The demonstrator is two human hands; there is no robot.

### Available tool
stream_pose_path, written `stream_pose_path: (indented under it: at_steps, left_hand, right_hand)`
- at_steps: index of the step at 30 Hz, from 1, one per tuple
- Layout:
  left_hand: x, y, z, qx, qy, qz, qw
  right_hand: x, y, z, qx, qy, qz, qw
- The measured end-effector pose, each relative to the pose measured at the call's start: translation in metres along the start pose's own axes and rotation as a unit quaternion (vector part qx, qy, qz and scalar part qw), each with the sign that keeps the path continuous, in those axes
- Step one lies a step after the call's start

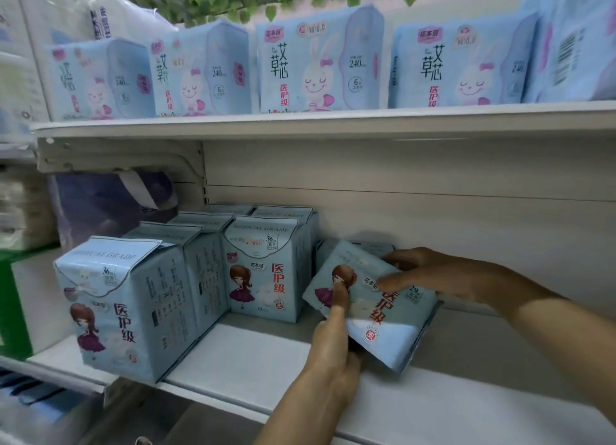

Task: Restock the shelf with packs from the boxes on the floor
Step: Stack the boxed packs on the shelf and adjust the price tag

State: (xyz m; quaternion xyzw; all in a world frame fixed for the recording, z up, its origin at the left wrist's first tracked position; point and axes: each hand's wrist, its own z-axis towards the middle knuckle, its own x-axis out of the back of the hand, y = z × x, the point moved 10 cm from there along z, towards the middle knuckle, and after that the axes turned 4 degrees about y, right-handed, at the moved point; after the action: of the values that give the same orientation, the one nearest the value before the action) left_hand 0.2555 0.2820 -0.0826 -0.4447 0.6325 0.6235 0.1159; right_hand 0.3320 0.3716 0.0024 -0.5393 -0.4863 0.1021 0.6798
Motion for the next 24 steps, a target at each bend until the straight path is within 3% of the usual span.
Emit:
stream_pose_path:
  at_steps: [3,8,19,24]
  left_hand:
    - [0.008,0.007,-0.002,-0.017,0.035,-0.013,0.999]
    - [0.022,0.004,-0.013,0.008,0.096,-0.019,0.995]
    - [0.010,0.001,-0.014,-0.001,0.105,-0.030,0.994]
    - [0.003,0.002,-0.012,-0.012,0.090,-0.038,0.995]
  right_hand:
    - [0.007,-0.011,0.009,0.051,0.070,-0.090,0.992]
    - [-0.005,-0.019,0.018,0.099,0.079,-0.196,0.972]
    - [-0.011,-0.018,0.037,0.155,0.110,-0.330,0.925]
    - [-0.015,-0.026,0.034,0.176,0.138,-0.421,0.879]
